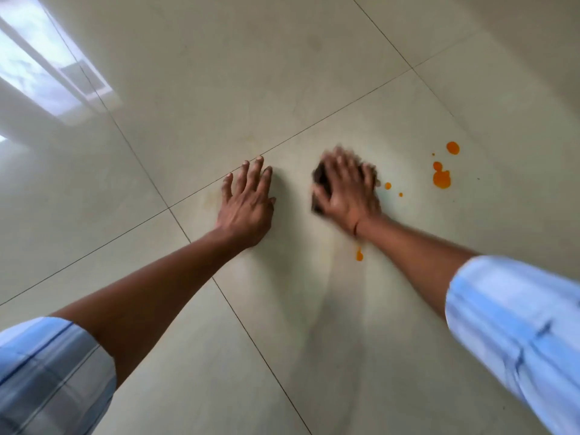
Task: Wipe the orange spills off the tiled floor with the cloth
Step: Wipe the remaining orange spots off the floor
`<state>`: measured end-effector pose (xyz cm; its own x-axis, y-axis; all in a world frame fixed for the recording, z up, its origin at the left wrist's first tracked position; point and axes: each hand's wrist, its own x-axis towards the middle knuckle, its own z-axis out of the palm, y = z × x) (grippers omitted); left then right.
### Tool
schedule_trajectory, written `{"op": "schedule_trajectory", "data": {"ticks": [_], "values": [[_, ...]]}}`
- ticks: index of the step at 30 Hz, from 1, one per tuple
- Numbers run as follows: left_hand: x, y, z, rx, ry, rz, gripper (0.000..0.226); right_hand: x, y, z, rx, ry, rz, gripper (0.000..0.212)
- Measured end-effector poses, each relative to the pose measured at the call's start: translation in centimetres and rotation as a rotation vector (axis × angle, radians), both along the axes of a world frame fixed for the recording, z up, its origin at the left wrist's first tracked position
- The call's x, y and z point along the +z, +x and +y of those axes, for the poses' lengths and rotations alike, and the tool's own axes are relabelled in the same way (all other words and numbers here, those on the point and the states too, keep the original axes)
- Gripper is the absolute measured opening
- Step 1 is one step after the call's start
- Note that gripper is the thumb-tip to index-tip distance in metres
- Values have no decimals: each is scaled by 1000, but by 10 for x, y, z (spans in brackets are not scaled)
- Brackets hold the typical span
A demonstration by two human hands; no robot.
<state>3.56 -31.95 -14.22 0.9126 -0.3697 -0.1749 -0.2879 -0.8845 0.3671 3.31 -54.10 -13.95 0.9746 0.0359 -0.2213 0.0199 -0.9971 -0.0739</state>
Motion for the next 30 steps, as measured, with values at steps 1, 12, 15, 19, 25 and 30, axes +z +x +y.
{"op": "schedule_trajectory", "data": {"ticks": [1,12,15,19,25,30], "values": [[-1,3,-7,-52,-10,-4,60,-2,27,-21,-100,-13,-19,70],[5,7,-87,-158,74,171,65,-2,-23,-62,-197,4,-26,73],[-9,5,-84,-166,51,119,67,-9,2,-68,-352,-4,-66,73],[-6,2,-85,-159,55,128,66,-9,-138,-18,-41,66,-92,75],[-8,2,-87,-150,100,111,67,-3,-48,-79,-295,18,-40,72],[-7,2,-90,-161,126,99,67,-13,-115,-50,-192,48,-111,73]]}}
